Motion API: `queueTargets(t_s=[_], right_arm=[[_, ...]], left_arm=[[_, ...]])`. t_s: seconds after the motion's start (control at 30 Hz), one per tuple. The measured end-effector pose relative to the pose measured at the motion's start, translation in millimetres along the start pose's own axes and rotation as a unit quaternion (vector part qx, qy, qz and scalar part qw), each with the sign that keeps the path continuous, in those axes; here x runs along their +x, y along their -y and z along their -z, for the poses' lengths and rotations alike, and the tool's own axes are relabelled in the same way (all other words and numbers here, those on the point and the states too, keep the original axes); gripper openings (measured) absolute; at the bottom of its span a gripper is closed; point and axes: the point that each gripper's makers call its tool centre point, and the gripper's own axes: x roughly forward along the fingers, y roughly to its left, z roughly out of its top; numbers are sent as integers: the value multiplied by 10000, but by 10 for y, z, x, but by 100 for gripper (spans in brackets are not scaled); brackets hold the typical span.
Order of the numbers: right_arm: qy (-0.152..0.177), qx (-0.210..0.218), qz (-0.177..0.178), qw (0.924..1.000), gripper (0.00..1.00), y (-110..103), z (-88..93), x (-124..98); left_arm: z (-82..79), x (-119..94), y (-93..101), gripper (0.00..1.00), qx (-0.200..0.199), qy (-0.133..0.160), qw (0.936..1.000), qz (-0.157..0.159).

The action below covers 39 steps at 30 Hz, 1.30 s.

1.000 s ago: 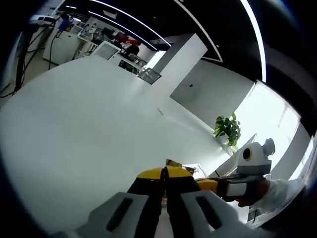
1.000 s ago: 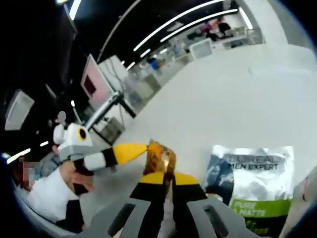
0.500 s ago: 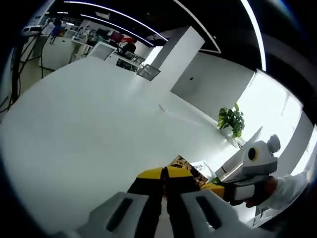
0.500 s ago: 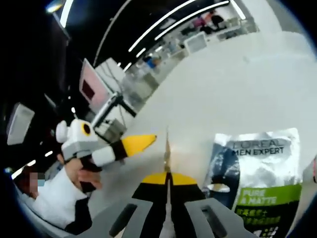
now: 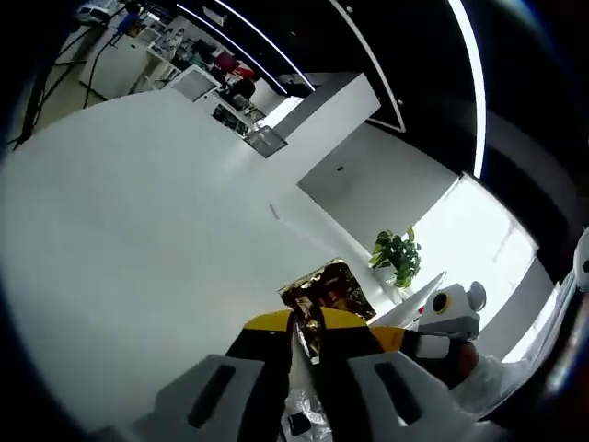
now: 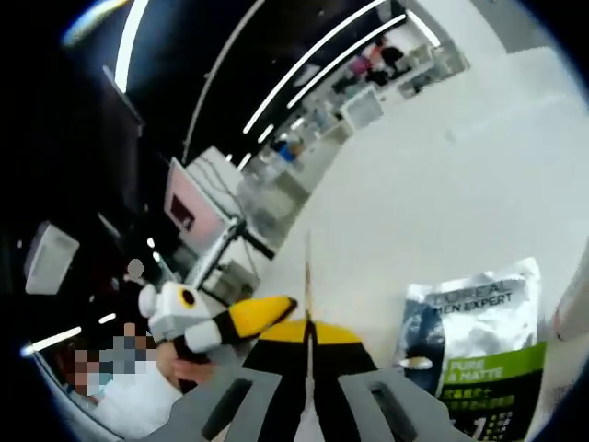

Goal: Arrange the skincare products in the storage area until every visible bottle or jar stands upright without overlapping.

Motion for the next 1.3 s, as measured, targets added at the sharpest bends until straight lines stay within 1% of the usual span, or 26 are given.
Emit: queueTargets(t_s=[0.03,0.07,0.1,0.13,0.17,0.23,0.33,0.47,0.53,0.67,0.77,0.87,0.93,1.0,1.1,1.3], right_arm=[[28,25,-17,10000,0,-16,-23,-18],[70,47,-58,9999,0,-38,-49,-32],[168,143,-168,9996,0,-88,-96,-47],[186,226,-212,9993,0,-116,-111,-59],[174,246,-237,9993,0,-136,-116,-69],[209,113,-243,9994,0,-178,-141,-91],[320,224,-344,9986,0,-237,-186,-124],[365,235,-348,9985,0,-246,-200,-136],[451,250,-342,9981,0,-253,-221,-158],[407,300,-389,9980,0,-260,-202,-152],[424,353,-454,9974,0,-288,-199,-154],[409,345,-483,9974,0,-303,-196,-159],[395,363,-487,9974,0,-295,-194,-166],[400,391,-477,9973,0,-277,-194,-175],[379,441,-490,9971,0,-276,-182,-177],[292,411,-467,9976,0,-265,-143,-157]], left_arm=[[-35,2,77,14,-109,76,9997,201],[-48,4,116,14,-188,96,9993,304],[-66,11,143,16,-294,142,9988,370],[-67,11,148,17,-278,138,9988,382],[-71,13,150,17,-265,145,9988,380],[-92,16,202,17,-306,206,9981,489],[-114,16,304,19,-483,267,9959,716],[-91,15,305,19,-464,248,9961,702],[-81,13,303,20,-486,248,9961,698],[-81,15,411,20,-604,268,9934,934],[-77,22,454,15,-633,268,9926,1004],[-58,24,429,7,-592,241,9936,936],[-56,15,442,6,-644,218,9930,971],[-81,2,460,2,-555,268,9932,983],[-102,-2,490,1,-529,311,9930,1008],[-100,3,461,0,-503,298,9941,914]])
